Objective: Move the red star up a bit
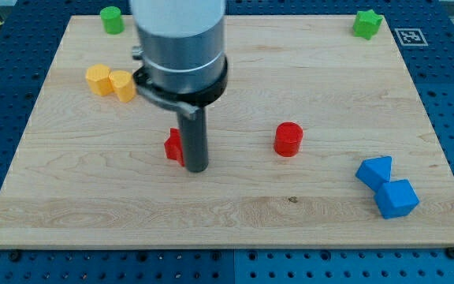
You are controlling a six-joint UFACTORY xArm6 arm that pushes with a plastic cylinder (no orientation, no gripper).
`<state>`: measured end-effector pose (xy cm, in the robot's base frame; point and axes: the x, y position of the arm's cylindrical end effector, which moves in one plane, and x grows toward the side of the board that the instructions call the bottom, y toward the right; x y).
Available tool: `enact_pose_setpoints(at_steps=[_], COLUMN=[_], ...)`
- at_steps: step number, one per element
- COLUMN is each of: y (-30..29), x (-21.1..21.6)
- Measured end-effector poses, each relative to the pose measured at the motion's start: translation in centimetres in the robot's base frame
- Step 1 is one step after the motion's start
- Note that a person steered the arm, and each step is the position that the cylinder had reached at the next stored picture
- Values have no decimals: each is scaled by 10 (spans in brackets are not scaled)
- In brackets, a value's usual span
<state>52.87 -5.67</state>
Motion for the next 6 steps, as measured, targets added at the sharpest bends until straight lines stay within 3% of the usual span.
enact_pose_setpoints(at_steps=[2,4,6], y=[-49,-10,13], x=[1,-12,-61])
